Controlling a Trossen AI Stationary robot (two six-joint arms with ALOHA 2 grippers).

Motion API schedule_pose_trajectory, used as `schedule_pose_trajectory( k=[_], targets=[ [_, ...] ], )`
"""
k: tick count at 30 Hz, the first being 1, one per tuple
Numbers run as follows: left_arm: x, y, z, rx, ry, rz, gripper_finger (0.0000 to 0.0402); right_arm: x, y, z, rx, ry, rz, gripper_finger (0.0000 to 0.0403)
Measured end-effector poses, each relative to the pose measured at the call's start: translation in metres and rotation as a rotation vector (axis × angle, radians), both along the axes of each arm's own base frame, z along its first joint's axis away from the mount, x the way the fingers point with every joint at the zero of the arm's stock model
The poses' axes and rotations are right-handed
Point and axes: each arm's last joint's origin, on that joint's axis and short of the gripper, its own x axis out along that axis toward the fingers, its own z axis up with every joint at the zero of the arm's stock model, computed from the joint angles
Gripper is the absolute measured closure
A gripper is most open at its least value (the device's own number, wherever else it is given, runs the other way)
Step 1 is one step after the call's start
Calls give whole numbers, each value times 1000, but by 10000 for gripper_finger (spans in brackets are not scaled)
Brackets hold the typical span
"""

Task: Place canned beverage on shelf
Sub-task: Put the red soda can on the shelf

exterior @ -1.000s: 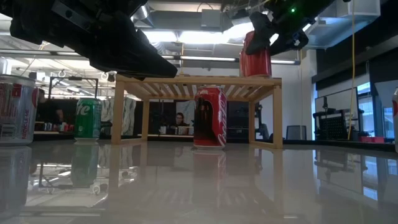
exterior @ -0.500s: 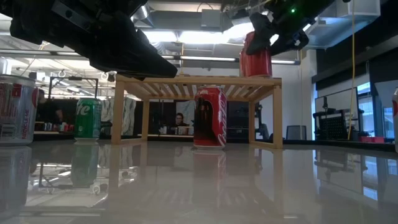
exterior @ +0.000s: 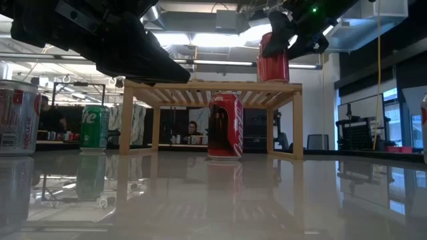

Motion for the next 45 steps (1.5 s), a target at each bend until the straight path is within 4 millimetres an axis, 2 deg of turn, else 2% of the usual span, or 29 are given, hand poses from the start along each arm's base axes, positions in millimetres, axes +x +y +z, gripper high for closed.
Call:
schedule_pose_trajectory(
  k=[4, 9, 27, 33, 40, 45],
  targets=[
    [0, 0, 0, -2, -4, 0, 398, 0, 1, -1, -24, 55, 56, 59],
    [0, 0, 1, -2, -6, 0, 398, 0, 0, -1, -38, 64, 45, 42],
    [0, 0, 1, -2, -6, 1, 398, -1, -1, 0, -83, 61, -30, 38],
    [0, 0, 1, -3, -7, 1, 398, -1, -2, 0, -97, 62, -53, 7],
    [0, 0, 1, -3, -7, 1, 398, -1, -2, 1, -89, 51, -39, 19],
    [0, 0, 1, -3, -7, 1, 398, 3, 0, 17, -59, 11, 14, 21]
  ],
)
